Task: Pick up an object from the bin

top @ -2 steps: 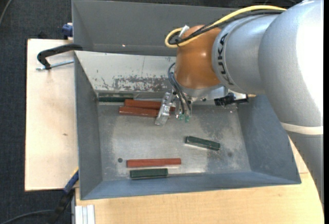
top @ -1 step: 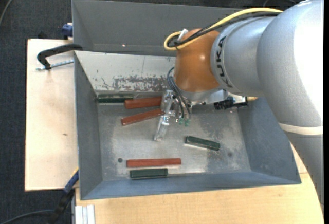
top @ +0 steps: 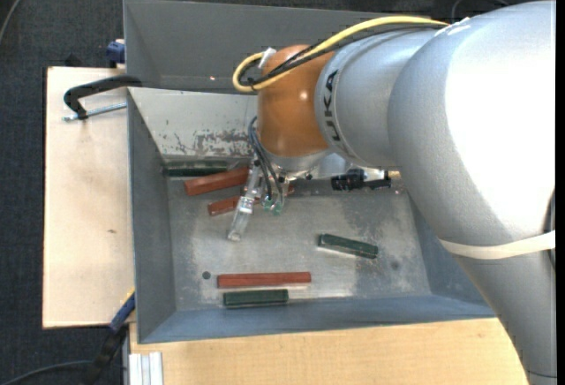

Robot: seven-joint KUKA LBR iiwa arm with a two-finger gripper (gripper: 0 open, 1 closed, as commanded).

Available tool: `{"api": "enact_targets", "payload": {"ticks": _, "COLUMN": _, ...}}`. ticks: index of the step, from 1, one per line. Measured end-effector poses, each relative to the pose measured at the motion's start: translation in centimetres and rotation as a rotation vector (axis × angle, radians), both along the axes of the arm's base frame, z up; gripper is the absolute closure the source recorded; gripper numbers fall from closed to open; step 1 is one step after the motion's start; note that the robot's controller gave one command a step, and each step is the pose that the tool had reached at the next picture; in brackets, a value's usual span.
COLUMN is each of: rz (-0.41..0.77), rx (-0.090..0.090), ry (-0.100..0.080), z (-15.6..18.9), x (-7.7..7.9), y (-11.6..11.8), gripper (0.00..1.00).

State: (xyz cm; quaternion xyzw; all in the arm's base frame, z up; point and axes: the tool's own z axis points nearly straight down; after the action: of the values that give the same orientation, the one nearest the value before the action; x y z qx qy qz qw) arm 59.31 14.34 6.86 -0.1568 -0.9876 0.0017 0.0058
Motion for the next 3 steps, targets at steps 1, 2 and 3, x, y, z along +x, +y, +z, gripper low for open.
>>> {"api": "enact_targets", "payload": {"ticks": 1, "rz": -0.035, "rx": -0.006, "ry": 0.011, "z": -0.1, "x": 0.2, "y": 7.3, "gripper": 0.0}}
{"api": "enact_targets", "payload": {"ticks": 2, "rz": -0.252, "rx": 0.002, "ry": -0.008, "z": 0.2, "x": 0.2, "y": 5.2, "gripper": 0.0}}
{"api": "enact_targets", "payload": {"ticks": 3, "rz": -0.252, "rx": 0.003, "ry": -0.02, "z": 0.5, "x": 0.5, "y": 5.1, "gripper": 1.0}}
